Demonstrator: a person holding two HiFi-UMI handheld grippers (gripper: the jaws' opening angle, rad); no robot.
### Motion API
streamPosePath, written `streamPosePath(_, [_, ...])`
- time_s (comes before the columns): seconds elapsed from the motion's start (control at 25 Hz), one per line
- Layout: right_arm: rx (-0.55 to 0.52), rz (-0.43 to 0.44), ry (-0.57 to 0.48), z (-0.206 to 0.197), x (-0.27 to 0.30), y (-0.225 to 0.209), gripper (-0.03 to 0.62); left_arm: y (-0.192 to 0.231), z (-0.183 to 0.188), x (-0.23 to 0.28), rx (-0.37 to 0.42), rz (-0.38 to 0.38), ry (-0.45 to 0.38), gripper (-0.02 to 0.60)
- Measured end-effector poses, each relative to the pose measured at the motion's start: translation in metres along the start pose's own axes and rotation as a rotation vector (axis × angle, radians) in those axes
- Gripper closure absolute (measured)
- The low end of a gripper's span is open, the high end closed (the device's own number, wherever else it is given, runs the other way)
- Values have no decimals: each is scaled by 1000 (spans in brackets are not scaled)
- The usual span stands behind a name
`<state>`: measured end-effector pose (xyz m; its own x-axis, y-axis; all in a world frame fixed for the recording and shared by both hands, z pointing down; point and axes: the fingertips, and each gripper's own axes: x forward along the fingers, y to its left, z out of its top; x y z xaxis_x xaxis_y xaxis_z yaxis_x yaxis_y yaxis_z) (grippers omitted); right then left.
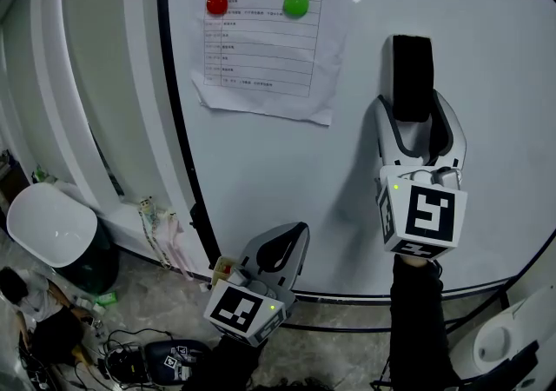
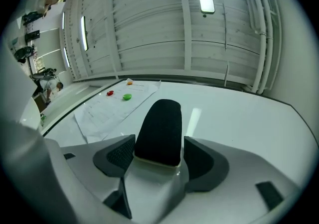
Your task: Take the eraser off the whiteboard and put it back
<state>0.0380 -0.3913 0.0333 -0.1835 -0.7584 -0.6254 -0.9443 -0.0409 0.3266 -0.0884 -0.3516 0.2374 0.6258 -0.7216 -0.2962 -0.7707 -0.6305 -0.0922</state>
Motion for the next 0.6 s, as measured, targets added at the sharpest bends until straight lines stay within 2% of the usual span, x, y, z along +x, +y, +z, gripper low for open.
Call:
streamPosePath(0.16, [-32, -2, 11, -1, 1, 3, 297, -1, -1, 1, -1, -7, 3, 575])
streamPosePath(0.6, [12, 10, 6, -2, -7, 1, 313, 1, 1, -5, 0, 1, 3, 575])
